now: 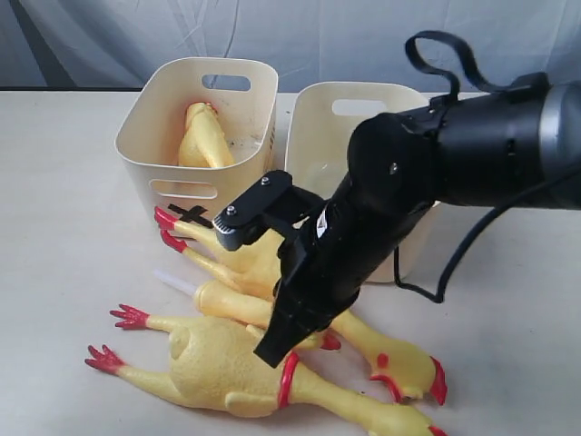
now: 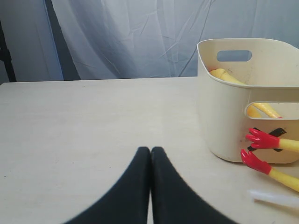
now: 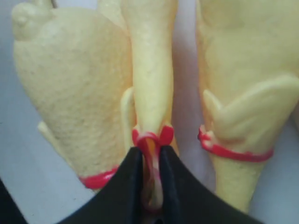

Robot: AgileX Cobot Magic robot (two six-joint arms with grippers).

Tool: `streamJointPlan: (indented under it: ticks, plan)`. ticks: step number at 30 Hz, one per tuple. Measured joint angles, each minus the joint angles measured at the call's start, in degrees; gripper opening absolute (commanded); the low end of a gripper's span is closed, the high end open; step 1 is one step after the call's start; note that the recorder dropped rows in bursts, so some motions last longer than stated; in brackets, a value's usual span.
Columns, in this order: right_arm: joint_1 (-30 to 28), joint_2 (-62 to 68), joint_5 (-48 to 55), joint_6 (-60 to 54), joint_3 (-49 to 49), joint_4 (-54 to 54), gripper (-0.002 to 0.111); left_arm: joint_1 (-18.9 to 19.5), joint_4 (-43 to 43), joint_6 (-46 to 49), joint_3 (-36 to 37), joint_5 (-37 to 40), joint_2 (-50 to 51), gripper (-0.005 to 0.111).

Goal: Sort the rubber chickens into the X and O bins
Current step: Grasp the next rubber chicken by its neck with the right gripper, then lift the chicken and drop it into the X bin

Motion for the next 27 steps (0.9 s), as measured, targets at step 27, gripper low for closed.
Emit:
streamJointPlan:
  ticks: [27]
  plan:
    - [0.09, 11.63, -70.01, 26.45, -8.21, 15.66, 0.023, 0.0, 0.0, 0.0, 0.0, 0.0, 0.0, 0.0]
